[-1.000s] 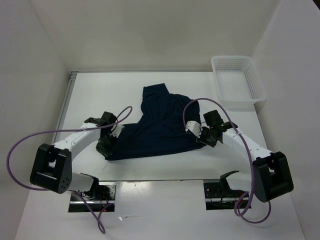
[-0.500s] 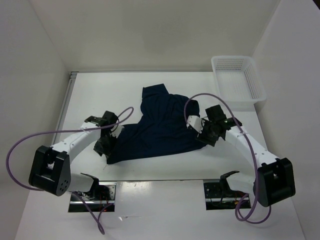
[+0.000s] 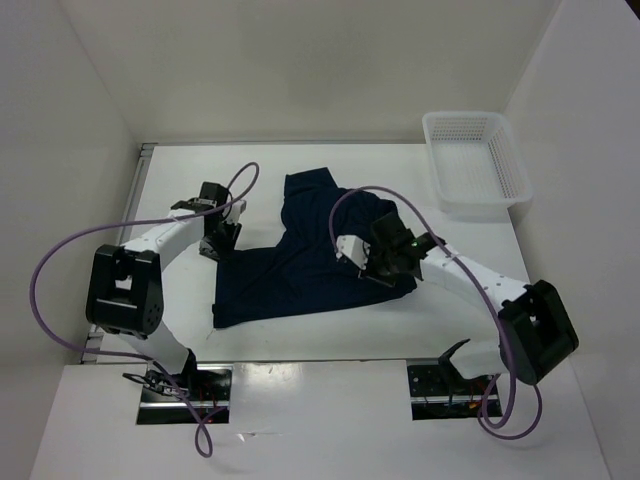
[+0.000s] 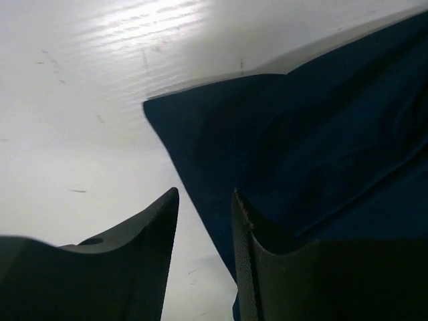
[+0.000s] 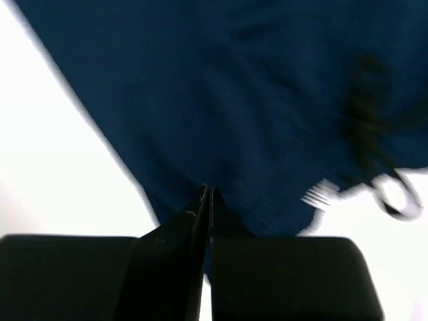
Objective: Fold and stack the shorts
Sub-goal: Flatten the shorts out
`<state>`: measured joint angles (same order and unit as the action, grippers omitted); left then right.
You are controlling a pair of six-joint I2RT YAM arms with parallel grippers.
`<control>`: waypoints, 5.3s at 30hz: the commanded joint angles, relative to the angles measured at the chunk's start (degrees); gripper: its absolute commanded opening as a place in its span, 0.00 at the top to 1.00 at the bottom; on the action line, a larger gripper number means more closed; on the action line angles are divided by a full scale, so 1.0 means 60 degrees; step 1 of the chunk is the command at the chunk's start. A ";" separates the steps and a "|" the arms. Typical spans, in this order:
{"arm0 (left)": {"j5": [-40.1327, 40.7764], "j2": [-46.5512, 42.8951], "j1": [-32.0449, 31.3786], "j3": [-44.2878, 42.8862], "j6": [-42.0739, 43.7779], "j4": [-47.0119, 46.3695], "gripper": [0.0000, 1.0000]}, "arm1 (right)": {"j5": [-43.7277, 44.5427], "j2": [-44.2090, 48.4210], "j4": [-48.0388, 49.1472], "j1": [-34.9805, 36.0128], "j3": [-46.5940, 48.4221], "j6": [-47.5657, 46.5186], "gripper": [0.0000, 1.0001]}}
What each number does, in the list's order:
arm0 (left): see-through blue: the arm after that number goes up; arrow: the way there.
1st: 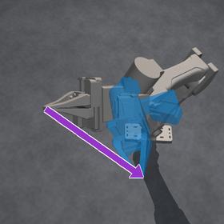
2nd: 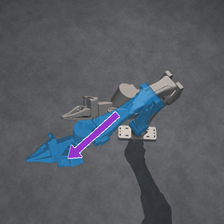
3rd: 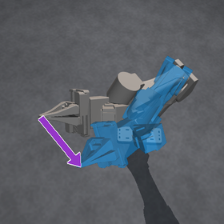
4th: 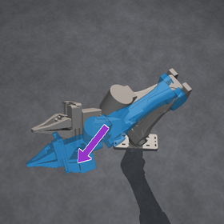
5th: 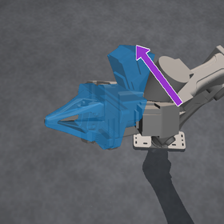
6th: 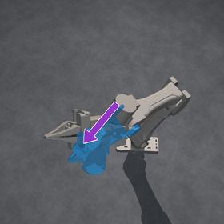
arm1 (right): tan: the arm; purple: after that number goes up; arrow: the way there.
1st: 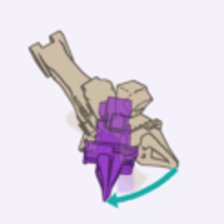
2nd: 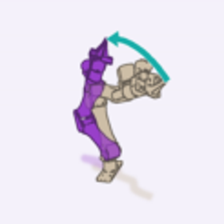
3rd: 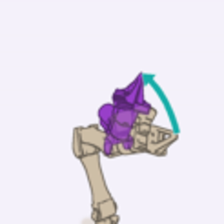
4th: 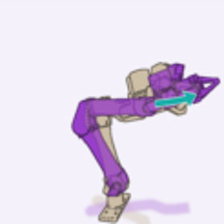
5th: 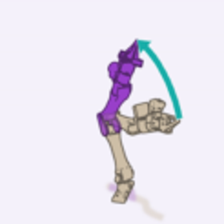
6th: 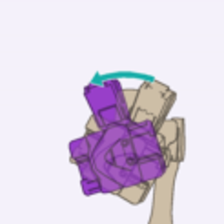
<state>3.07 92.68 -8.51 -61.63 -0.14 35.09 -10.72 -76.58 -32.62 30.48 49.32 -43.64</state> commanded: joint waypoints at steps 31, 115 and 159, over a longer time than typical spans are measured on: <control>-0.1713 0.1387 0.1316 -0.3091 0.0024 0.0712 0.42 | -0.0042 -0.1139 0.0734 0.1497 0.0522 -0.0114 1.00; -0.0159 0.2235 0.0878 -0.1199 0.0024 -0.1149 0.51 | 0.1892 -0.1051 0.1101 0.1585 -0.1134 -0.2004 0.90; -0.2050 1.0817 -0.0940 -1.4060 0.0024 -0.0809 0.43 | 0.4013 -0.6089 0.5994 -0.2429 0.3895 0.7010 0.35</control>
<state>-10.20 155.59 -14.11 -144.66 -0.38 29.71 10.94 -112.03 -0.30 16.19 74.24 -0.03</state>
